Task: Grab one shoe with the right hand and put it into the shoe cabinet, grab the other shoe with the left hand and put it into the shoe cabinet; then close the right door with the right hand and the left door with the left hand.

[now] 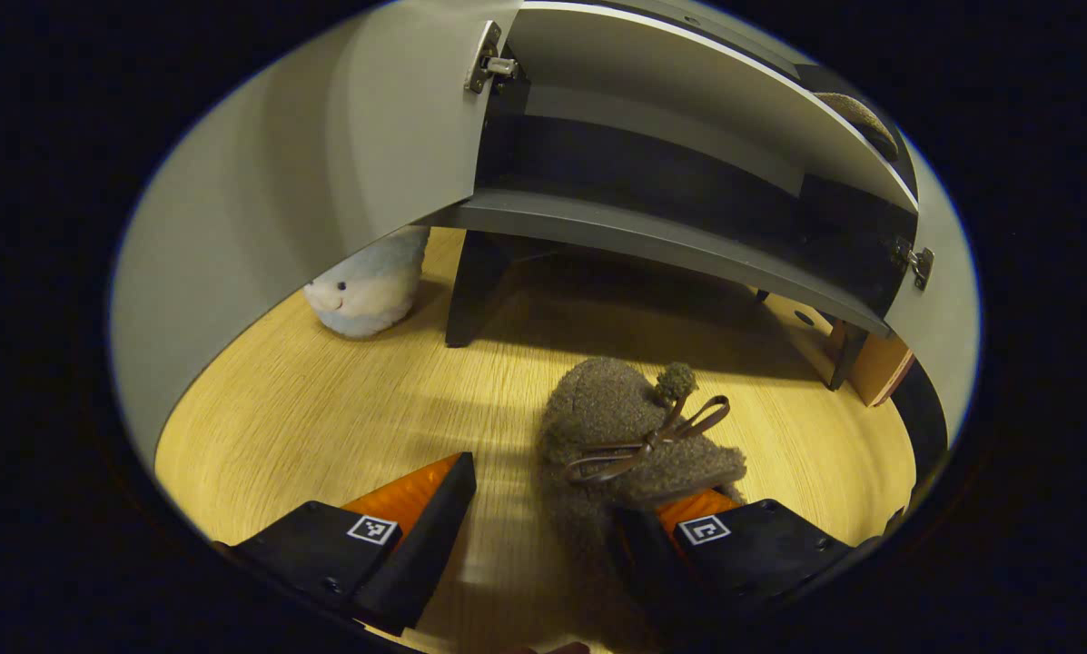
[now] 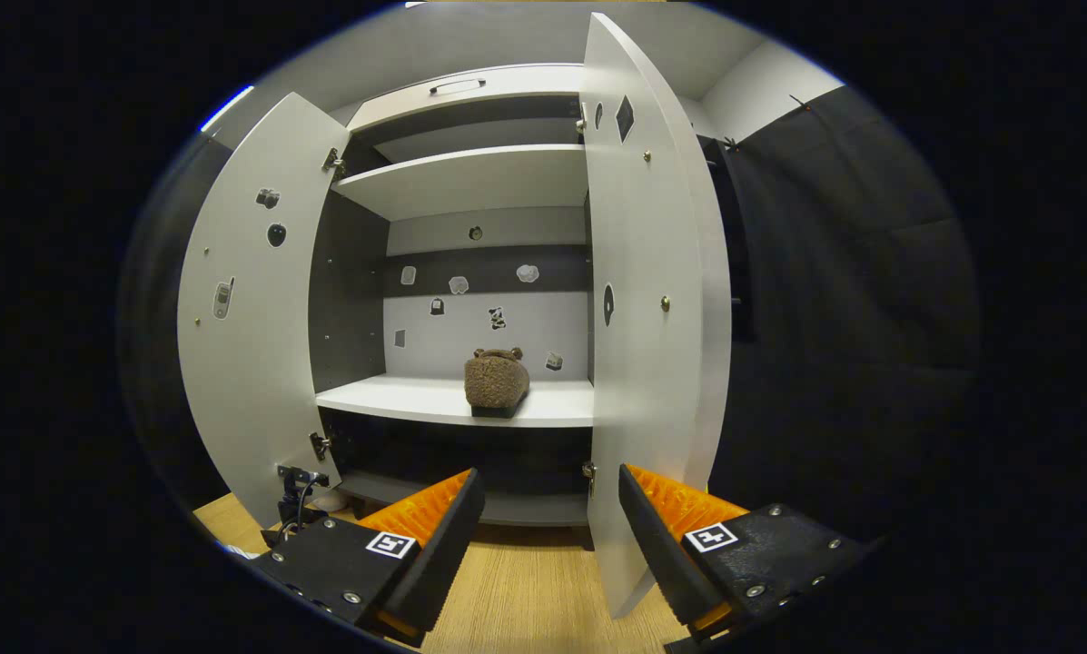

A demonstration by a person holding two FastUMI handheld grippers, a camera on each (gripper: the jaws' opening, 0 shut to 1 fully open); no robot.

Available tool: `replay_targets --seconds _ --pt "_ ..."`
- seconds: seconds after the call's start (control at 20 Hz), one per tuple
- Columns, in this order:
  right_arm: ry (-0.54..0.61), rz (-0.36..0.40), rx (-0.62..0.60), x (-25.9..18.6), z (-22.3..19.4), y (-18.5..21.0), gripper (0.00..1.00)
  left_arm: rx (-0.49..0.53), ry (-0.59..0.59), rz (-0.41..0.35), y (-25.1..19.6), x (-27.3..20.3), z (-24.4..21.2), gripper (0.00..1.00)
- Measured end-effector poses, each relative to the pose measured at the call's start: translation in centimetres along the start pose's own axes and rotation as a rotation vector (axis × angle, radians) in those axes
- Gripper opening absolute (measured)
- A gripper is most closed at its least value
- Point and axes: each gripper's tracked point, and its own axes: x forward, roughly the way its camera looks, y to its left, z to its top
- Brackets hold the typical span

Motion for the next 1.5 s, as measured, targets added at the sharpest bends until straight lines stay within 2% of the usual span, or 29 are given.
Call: replay_targets --seconds 0.1,0.15,0.2,0.3,0.35,0.4,0.5,0.55,0.6,0.75,0.9,1.0,1.25,1.4,1.5 --pt "-0.004 0.002 -0.007 0.0 0.0 0.1 0.92 -0.007 -0.011 -0.011 -0.5 0.0 -0.1 0.92" --pt "-0.004 0.007 -0.002 0.0 -0.1 0.2 0.92 -0.008 -0.016 -0.006 -0.6 0.0 -0.3 0.82" --pt "0.0 0.012 0.004 0.0 -0.3 0.3 0.92 -0.021 -0.022 -0.011 -0.9 0.0 -0.2 0.79" --pt "0.005 0.02 0.009 0.1 -0.4 0.5 0.92 -0.069 -0.023 -0.007 -1.4 -0.1 -0.4 0.63" --pt "0.003 0.024 0.006 0.1 -0.4 0.5 0.92 -0.072 -0.027 0.011 -1.0 0.0 -0.4 0.51" --pt "-0.001 0.027 0.004 0.1 -0.4 0.6 0.92 -0.082 -0.028 0.013 -1.0 -0.1 -0.2 0.49" --pt "-0.004 0.036 0.007 0.1 -0.5 0.9 0.92 -0.073 -0.042 0.095 0.2 -1.2 0.3 0.28" --pt "-0.005 0.042 0.012 0.1 -0.5 1.0 0.92 -0.074 -0.033 0.108 -0.1 -2.1 0.3 0.17" --pt "-0.006 0.048 0.017 0.1 -0.5 1.2 0.92 -0.07 -0.041 0.1 -0.6 -3.2 0.5 0.12" --pt "-0.014 0.051 0.017 0.2 -0.6 1.3 0.92 -0.042 -0.1 0.051 -2.9 -7.7 2.4 0.12" --pt "-0.029 0.037 0.001 0.2 -0.6 1.0 0.92 0.013 -0.179 0.039 -4.8 -12.6 5.0 0.12" --pt "-0.035 0.042 0.01 0.1 -0.4 1.2 0.92 -0.003 -0.235 0.015 -6.4 -15.7 7.8 0.12" --pt "-0.047 0.045 0.02 -0.1 -0.1 1.3 0.92 0.048 -0.423 -0.028 -9.3 -21.2 21.4 0.12" --pt "-0.049 0.041 0.023 -0.3 0.0 1.1 0.92 0.045 -0.502 -0.059 -10.4 -22.6 29.9 0.12" --pt "-0.046 0.039 0.027 -0.4 -0.1 1.2 0.92 0.069 -0.542 -0.051 -11.5 -21.1 36.3 0.12"
